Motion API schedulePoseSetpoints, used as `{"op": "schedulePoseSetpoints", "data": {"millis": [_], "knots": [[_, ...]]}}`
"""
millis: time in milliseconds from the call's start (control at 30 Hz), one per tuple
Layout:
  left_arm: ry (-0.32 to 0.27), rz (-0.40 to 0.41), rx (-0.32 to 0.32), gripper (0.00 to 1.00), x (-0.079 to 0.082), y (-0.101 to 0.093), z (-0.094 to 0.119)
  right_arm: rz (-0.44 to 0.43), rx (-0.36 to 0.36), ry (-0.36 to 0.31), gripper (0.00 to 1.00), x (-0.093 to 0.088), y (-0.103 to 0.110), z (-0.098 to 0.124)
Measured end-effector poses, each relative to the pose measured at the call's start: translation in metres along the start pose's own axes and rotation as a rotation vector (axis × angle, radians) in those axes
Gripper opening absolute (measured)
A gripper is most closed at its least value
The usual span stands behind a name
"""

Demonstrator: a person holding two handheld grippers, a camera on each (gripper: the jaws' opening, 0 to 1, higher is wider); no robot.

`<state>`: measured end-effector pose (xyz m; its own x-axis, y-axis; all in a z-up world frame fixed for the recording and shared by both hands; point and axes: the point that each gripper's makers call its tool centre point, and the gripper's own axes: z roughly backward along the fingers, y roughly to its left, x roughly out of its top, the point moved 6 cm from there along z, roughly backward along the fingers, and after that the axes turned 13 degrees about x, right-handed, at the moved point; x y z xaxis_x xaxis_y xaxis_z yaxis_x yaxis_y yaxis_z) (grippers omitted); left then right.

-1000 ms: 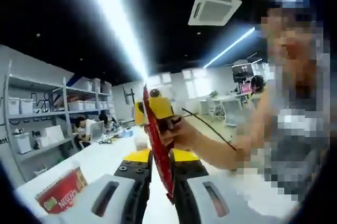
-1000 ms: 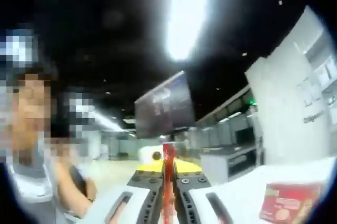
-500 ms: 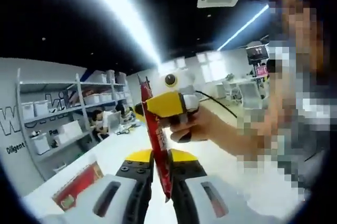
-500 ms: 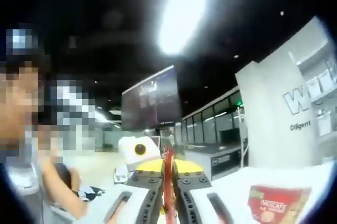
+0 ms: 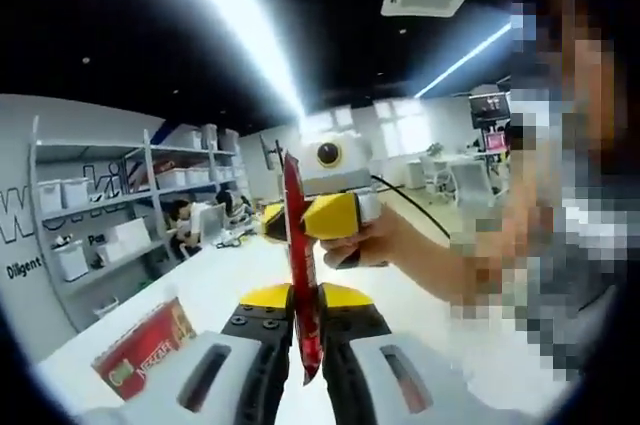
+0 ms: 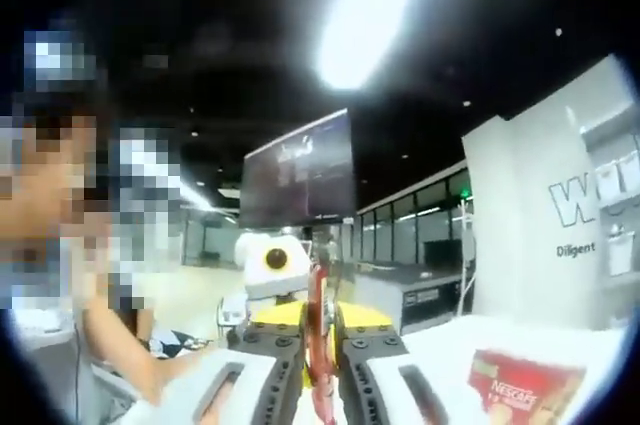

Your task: Tear open the coffee pouch, take out the coffee, and pour the coffee from the pouch into the cup

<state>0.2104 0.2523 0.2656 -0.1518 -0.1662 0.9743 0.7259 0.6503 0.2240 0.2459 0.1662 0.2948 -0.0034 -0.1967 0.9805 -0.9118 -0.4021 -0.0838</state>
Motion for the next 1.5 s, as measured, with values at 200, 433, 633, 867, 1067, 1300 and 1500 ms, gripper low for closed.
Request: {"op": "schedulePoseSetpoints", "data": {"millis": [200,433,633,867,1067,1300,1500], "knots": [[0.011,0.019,-0.009,0.12,-0.003,0.009,0.001,-0.032,-0.023,0.025,0.07,-0.001,-0.002,0.001],[0.012,0.029,-0.016,0.12,-0.003,0.001,0.0,-0.051,-0.043,0.04,0.07,0.001,-0.003,0.0],[0.042,0.038,-0.006,0.12,-0.011,-0.001,-0.007,-0.049,-0.082,0.089,0.07,-0.004,-0.005,0.002],[0.034,0.039,-0.014,0.12,-0.007,-0.006,-0.008,-0.044,-0.084,0.086,0.07,0.0,0.001,0.002],[0.048,0.05,-0.009,0.12,-0.007,-0.005,-0.01,-0.038,-0.095,0.098,0.07,-0.002,0.004,0.001],[0.064,0.049,-0.006,0.12,-0.008,-0.003,-0.008,-0.033,-0.095,0.105,0.07,-0.002,0.003,0.0],[0.059,0.045,-0.003,0.12,-0.007,-0.003,-0.01,-0.029,-0.093,0.104,0.07,-0.001,0.004,0.001]]}}
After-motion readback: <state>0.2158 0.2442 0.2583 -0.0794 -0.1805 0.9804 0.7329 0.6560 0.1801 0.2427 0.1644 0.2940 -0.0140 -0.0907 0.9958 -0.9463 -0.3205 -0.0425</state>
